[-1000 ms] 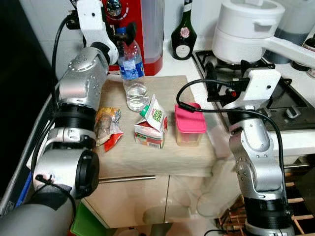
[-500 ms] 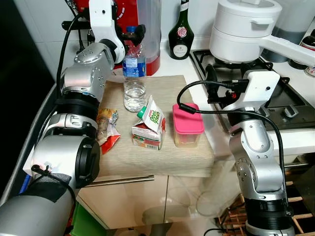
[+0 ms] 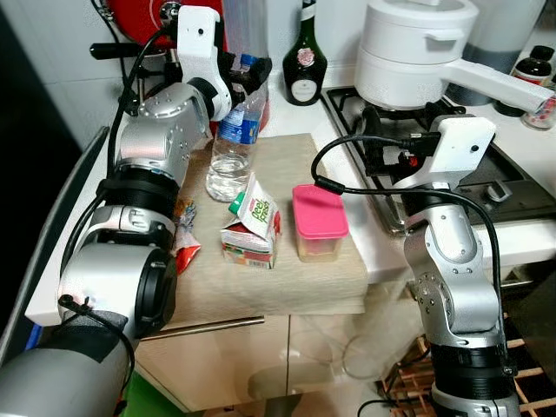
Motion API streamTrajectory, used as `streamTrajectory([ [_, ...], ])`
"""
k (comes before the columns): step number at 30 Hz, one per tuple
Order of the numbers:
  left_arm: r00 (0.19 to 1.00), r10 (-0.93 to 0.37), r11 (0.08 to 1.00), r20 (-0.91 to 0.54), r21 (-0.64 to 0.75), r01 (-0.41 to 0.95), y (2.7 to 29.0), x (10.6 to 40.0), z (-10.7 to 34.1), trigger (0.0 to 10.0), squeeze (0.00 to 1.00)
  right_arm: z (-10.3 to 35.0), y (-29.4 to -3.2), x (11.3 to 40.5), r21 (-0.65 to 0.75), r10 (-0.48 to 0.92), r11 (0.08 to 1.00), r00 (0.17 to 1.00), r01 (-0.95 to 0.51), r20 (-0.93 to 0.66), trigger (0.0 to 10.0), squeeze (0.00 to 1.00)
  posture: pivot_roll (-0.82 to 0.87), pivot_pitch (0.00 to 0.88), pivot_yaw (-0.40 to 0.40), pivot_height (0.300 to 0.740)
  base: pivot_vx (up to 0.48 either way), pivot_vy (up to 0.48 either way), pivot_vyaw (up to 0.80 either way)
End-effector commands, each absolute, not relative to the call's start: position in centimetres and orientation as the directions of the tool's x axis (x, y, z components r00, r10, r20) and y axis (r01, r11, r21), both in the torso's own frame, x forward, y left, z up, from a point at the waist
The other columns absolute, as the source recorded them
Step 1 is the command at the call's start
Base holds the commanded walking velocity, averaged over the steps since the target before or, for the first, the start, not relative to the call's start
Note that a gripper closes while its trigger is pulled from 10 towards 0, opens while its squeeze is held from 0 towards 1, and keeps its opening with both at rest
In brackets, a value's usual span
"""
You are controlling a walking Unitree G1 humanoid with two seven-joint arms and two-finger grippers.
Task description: Restocking fridge
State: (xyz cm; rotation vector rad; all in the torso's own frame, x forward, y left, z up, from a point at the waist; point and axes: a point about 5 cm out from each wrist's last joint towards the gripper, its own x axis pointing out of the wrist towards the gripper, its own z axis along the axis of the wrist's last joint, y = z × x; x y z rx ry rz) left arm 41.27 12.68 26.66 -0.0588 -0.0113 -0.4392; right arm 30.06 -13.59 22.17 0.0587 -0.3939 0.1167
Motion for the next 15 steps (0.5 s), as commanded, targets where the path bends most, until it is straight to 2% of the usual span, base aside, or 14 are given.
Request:
streamTrajectory([
  [1, 0.904, -0.388, 0.922, -0.18, -0.07, 0.382, 13.7, 40.9, 21.7, 0.0, 0.0, 22.7, -13.3, 30.3, 0.04, 0.11, 0.99, 0.91, -0.137, 0.4, 10.0, 0.27, -0.01, 0.0, 0.055, 0.74, 0.0, 0.0, 0.0],
  [6, 0.91, -0.39, 0.921, -0.137, -0.043, 0.388, 14.2, 40.7, 22.1, 0.0, 0.0, 22.7, -12.9, 30.5, 0.041, 0.123, 0.988, 0.909, -0.152, 0.398, 10.0, 0.27, 0.0, 0.0, 0.053, 0.74, 0.0, 0.0, 0.0],
  [10, 0.902, -0.431, 0.901, -0.02, -0.05, 0.43, 13.9, 40.4, 23.9, 0.0, 0.0, 22.6, -12.8, 30.6, 0.047, 0.124, 0.987, 0.909, -0.156, 0.399, 10.0, 0.27, 0.01, 0.0, 0.053, 0.74, 0.0, 0.0, 0.0],
  [11, 0.896, -0.441, 0.895, 0.049, -0.048, 0.443, 13.9, 40.1, 25.1, 0.0, 0.0, 22.6, -12.7, 30.7, 0.049, 0.125, 0.986, 0.908, -0.157, 0.4, 10.0, 0.27, 0.02, 0.0, 0.052, 0.74, 0.0, 0.0, 0.0],
  [15, 0.893, -0.433, 0.898, 0.124, -0.034, 0.439, 14.5, 39.7, 26.7, 0.0, 0.0, 22.6, -12.6, 30.8, 0.051, 0.127, 0.986, 0.907, -0.16, 0.401, 10.0, 0.27, 0.03, 0.0, 0.047, 0.74, 0.0, 0.0, 0.0],
])
